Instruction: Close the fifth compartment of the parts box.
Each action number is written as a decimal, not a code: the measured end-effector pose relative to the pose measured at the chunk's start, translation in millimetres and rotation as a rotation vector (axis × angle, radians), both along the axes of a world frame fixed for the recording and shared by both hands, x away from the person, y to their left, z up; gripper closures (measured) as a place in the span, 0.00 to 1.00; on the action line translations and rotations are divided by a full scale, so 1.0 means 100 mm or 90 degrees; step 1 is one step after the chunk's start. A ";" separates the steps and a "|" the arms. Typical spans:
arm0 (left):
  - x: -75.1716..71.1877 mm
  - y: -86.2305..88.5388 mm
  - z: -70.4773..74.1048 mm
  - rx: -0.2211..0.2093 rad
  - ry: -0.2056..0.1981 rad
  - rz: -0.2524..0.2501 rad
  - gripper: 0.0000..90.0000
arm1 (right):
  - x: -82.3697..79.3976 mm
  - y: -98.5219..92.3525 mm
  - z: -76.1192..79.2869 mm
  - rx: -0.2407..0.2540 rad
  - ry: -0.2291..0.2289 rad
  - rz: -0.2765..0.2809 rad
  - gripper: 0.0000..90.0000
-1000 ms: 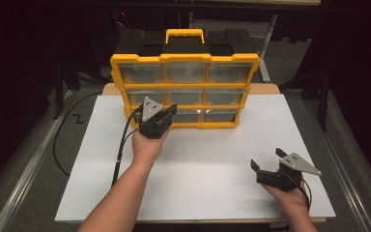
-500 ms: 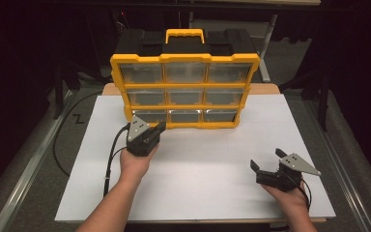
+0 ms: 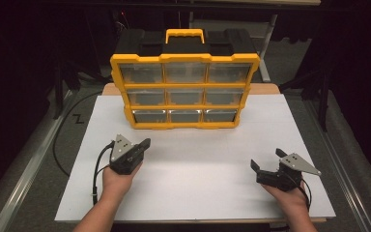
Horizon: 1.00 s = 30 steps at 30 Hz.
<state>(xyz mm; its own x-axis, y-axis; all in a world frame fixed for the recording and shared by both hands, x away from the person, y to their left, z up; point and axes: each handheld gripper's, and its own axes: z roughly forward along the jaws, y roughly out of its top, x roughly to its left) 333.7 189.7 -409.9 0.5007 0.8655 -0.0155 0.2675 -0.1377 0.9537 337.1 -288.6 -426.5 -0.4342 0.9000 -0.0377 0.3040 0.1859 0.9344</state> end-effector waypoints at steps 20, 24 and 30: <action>-0.26 0.62 -0.23 -0.022 0.005 0.048 0.46 | -0.03 -0.03 0.00 0.010 0.004 -0.002 0.01; -0.24 0.58 -0.23 -0.017 0.017 0.053 0.24 | -0.02 -0.03 0.00 0.009 0.004 -0.001 0.01; -0.23 0.54 -0.21 -0.003 0.021 0.060 0.00 | -0.03 -0.03 0.00 0.008 0.003 0.001 0.01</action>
